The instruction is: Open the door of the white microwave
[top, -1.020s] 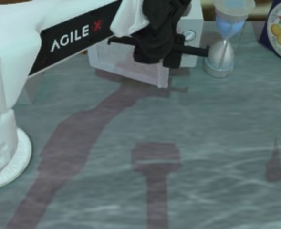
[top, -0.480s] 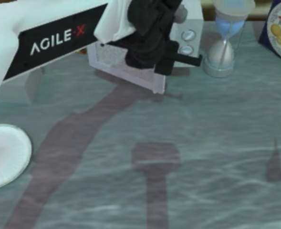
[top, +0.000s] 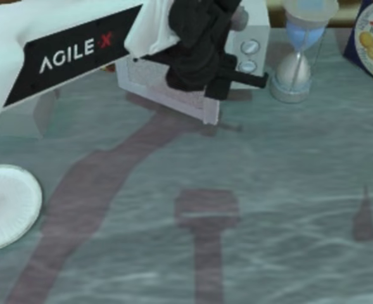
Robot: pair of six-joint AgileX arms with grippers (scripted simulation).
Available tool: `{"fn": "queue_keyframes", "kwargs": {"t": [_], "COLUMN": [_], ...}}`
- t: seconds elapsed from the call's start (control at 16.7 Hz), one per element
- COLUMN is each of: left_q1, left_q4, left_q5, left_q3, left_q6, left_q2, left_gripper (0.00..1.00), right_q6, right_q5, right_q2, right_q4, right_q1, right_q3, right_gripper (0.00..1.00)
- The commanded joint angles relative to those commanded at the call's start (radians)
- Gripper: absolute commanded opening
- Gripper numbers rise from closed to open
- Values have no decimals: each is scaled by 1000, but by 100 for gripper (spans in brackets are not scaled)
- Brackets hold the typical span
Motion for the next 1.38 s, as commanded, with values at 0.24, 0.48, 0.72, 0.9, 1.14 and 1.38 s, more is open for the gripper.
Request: {"fn": "queue_keyframes", "kwargs": {"t": [0.24, 0.48, 0.72, 0.9, 1.14, 1.38], "left_q1": [0, 0, 0, 0, -3, 18], "left_q4": [0, 0, 0, 0, 7, 44], "left_q5": [0, 0, 0, 0, 13, 50], "left_q3": [0, 0, 0, 0, -15, -99], "left_q6": [0, 0, 0, 0, 9, 86], "left_q2": [0, 0, 0, 0, -9, -68], "left_gripper": [0, 0, 0, 0, 0, 0], "right_q6": [0, 0, 0, 0, 0, 0], "right_q5": [0, 0, 0, 0, 0, 0], "right_q2": [0, 0, 0, 0, 0, 0], "right_q4": [0, 0, 0, 0, 0, 0], "right_q1": [0, 0, 0, 0, 0, 0], "right_q3": [0, 0, 0, 0, 0, 0], "right_gripper": [100, 100, 100, 100, 100, 100]}}
